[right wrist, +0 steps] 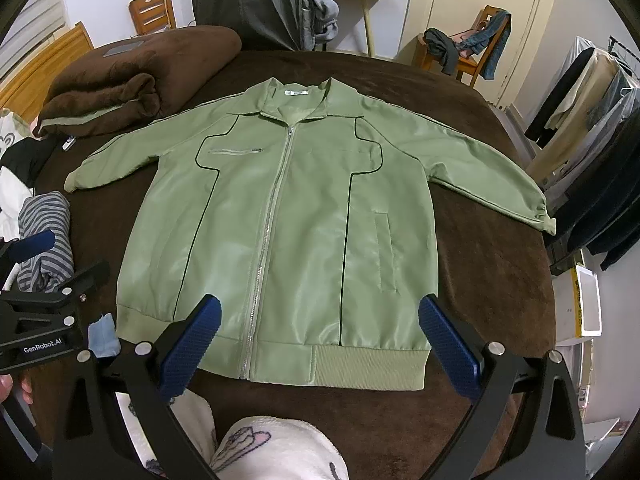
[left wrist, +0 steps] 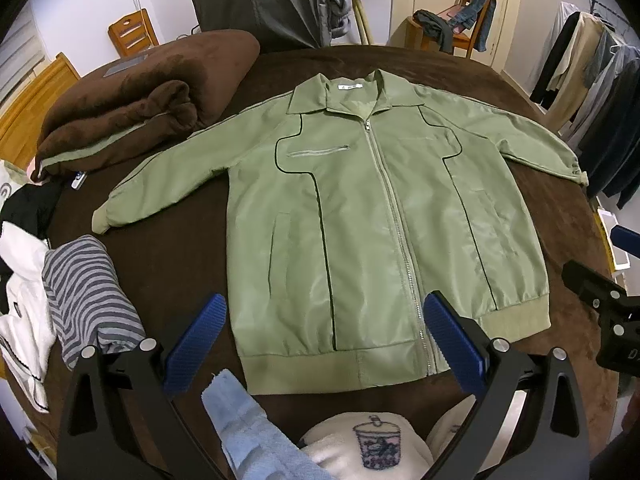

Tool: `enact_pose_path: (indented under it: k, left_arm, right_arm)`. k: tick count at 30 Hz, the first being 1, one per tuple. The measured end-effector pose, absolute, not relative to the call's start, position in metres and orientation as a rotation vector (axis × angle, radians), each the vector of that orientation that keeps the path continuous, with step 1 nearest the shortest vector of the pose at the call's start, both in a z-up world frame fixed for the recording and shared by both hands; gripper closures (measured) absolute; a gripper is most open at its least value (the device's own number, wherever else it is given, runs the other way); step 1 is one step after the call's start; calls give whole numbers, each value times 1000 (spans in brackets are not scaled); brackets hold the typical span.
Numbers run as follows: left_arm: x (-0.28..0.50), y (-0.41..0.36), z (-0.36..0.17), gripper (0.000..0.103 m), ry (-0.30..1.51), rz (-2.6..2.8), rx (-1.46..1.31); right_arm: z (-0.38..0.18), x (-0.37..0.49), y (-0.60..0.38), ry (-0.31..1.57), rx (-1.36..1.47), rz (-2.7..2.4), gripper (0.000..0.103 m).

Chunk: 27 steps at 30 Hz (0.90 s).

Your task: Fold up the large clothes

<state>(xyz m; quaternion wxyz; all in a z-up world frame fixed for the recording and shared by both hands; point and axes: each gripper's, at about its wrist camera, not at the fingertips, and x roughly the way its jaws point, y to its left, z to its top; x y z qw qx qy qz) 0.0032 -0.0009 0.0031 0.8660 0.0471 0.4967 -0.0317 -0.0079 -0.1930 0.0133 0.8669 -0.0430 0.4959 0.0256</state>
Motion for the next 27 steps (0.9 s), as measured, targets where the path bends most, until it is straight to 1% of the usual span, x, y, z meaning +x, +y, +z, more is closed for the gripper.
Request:
enact_pose_path:
  k: [27]
  left_arm:
    - [2, -4, -1, 6, 1048, -62, 113]
  right_arm:
    - [14, -7, -196, 1036, -86, 51, 6]
